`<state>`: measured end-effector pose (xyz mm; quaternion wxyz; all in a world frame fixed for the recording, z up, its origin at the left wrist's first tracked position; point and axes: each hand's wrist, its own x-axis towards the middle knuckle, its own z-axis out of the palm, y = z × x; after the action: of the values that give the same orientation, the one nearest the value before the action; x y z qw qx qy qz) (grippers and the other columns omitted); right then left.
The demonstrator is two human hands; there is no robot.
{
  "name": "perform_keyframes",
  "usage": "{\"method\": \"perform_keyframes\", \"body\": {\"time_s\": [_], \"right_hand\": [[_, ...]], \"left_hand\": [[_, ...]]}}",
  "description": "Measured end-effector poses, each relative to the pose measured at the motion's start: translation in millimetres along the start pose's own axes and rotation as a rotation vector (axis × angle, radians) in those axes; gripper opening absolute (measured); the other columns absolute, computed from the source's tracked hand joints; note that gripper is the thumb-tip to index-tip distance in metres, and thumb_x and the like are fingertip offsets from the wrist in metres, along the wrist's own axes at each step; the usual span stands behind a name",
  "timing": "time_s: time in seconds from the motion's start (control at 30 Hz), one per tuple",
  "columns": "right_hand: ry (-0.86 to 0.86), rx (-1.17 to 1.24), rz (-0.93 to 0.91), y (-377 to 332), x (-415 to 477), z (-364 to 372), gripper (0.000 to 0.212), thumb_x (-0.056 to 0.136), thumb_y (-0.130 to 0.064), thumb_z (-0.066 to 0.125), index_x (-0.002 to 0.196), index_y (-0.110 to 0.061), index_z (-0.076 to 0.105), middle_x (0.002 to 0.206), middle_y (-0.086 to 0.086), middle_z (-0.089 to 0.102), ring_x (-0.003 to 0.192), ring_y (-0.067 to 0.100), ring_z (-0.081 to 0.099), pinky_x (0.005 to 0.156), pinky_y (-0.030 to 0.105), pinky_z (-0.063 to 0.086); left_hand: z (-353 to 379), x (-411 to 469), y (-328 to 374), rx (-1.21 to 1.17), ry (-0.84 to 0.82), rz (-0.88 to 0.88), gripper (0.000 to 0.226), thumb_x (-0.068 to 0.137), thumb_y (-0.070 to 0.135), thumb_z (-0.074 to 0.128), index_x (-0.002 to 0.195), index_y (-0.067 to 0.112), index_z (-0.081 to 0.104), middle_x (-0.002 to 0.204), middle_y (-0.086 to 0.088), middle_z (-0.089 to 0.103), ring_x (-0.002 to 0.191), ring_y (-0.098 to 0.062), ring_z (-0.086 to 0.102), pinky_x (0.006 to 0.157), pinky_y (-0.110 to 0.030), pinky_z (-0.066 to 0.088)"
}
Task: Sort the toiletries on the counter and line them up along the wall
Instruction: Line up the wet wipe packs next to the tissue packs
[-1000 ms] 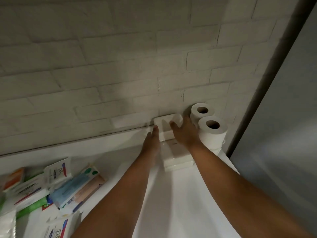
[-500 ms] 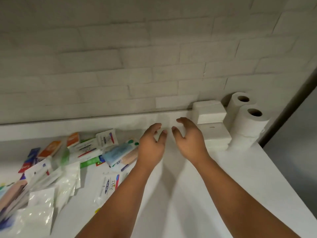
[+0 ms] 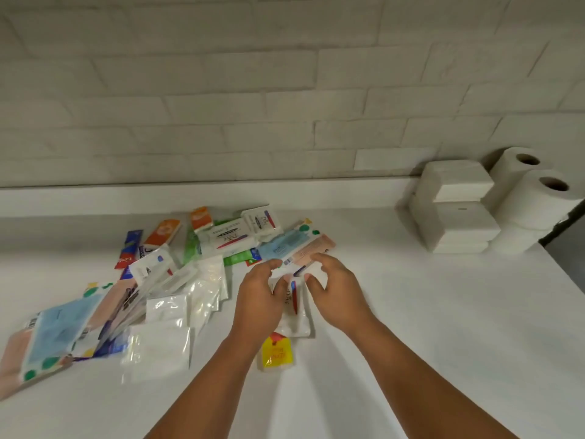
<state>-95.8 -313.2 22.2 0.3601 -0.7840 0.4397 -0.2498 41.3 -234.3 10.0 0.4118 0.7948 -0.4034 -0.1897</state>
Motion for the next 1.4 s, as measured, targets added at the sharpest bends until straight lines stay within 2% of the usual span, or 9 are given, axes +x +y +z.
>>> {"method": "perform_keyframes", "body": {"time_s": [0.17, 0.3, 0.43, 0.63, 0.8, 0.97, 1.13, 1.27, 1.4], "right_hand": [[-0.109, -0.087, 0.236, 3.3, -13.0, 40.0, 0.054, 0.093, -0.03, 0.06, 0.143, -0.023, 0.041, 0.14, 0.001, 0.052, 0.122, 0.02, 0.056, 0.102, 0.035, 0.049], [-0.096, -0.076, 0.31, 1.6, -17.4, 60.8, 0.055, 0.092, -0.027, 0.063, 0.142, -0.02, 0.041, 0.137, 0.002, 0.056, 0.12, 0.019, 0.057, 0.099, 0.031, 0.049], [-0.072, -0.069, 0.355, -5.0, -19.6, 69.9, 0.052, 0.094, -0.025, 0.063, 0.141, -0.02, 0.043, 0.137, 0.001, 0.057, 0.119, 0.019, 0.059, 0.098, 0.029, 0.05], [-0.039, 0.052, 0.391, -9.4, -24.5, 78.0, 0.05, 0.091, -0.02, 0.066, 0.137, -0.022, 0.046, 0.134, 0.0, 0.06, 0.115, 0.016, 0.061, 0.095, 0.028, 0.051], [0.055, 0.458, 0.522, -5.4, -25.1, 76.7, 0.052, 0.089, -0.014, 0.069, 0.135, -0.021, 0.046, 0.119, 0.0, 0.062, 0.095, 0.01, 0.063, 0.067, 0.017, 0.051], [0.113, 0.655, 0.556, 13.8, -7.3, 50.2, 0.059, 0.087, -0.016, 0.071, 0.139, -0.017, 0.044, 0.115, 0.009, 0.062, 0.1, 0.025, 0.068, 0.09, 0.047, 0.056], [-0.012, 0.608, 0.544, 39.5, 6.6, -6.7, 0.053, 0.08, -0.027, 0.079, 0.127, -0.019, 0.057, 0.112, 0.003, 0.067, 0.094, 0.019, 0.07, 0.08, 0.031, 0.057], [-0.282, 0.671, 0.478, 65.0, 6.2, -43.2, 0.03, 0.084, -0.022, 0.075, 0.113, -0.013, 0.07, 0.104, 0.013, 0.074, 0.095, 0.033, 0.072, 0.088, 0.046, 0.056], [-0.17, 0.802, 0.514, 96.0, 11.1, -62.2, 0.027, 0.088, -0.013, 0.07, 0.113, -0.006, 0.067, 0.107, 0.018, 0.073, 0.102, 0.038, 0.069, 0.092, 0.054, 0.054]], "left_hand": [[-10.7, -10.2, -36.0, 0.075, -0.074, -0.069, 0.044, 0.094, 0.029, 0.067, 0.135, 0.018, 0.057, 0.132, -0.002, 0.062, 0.118, -0.02, 0.061, 0.101, -0.037, 0.051], [-11.4, -12.7, -55.8, 0.031, -0.185, -0.097, 0.038, 0.094, 0.029, 0.067, 0.128, 0.015, 0.057, 0.126, -0.005, 0.068, 0.102, -0.016, 0.069, 0.08, -0.019, 0.055], [-14.3, -9.0, -59.1, -0.014, -0.219, -0.126, 0.044, 0.096, 0.03, 0.065, 0.135, 0.013, 0.053, 0.124, -0.004, 0.07, 0.088, -0.007, 0.062, 0.061, -0.001, 0.041], [-16.0, -0.1, -61.7, -0.092, -0.218, -0.141, 0.038, 0.095, 0.029, 0.066, 0.129, 0.016, 0.056, 0.123, -0.004, 0.07, 0.097, -0.013, 0.066, 0.074, -0.015, 0.048], [-12.3, 0.7, -62.0, -0.254, -0.151, -0.123, 0.037, 0.09, 0.015, 0.071, 0.122, 0.026, 0.056, 0.116, 0.001, 0.068, 0.092, -0.001, 0.063, 0.073, -0.011, 0.05], [-8.0, 9.1, -40.6, -0.316, -0.179, -0.075, 0.04, 0.087, 0.016, 0.077, 0.122, 0.027, 0.062, 0.11, 0.008, 0.069, 0.093, -0.011, 0.069, 0.068, -0.013, 0.055], [1.1, 23.6, -5.3, -0.351, -0.433, -0.065, 0.037, 0.081, 0.011, 0.082, 0.112, 0.026, 0.068, 0.101, 0.005, 0.074, 0.083, -0.001, 0.072, 0.073, -0.019, 0.059], [28.3, 36.7, 19.4, -0.344, -0.542, -0.045, 0.038, 0.075, 0.012, 0.087, 0.109, 0.019, 0.073, 0.102, 0.0, 0.074, 0.083, 0.0, 0.069, 0.077, -0.022, 0.059], [72.8, 47.8, 30.8, -0.439, -0.404, -0.165, 0.041, 0.068, 0.027, 0.092, 0.103, 0.021, 0.072, 0.105, -0.004, 0.074, 0.093, -0.018, 0.073, 0.087, -0.048, 0.06]]}}
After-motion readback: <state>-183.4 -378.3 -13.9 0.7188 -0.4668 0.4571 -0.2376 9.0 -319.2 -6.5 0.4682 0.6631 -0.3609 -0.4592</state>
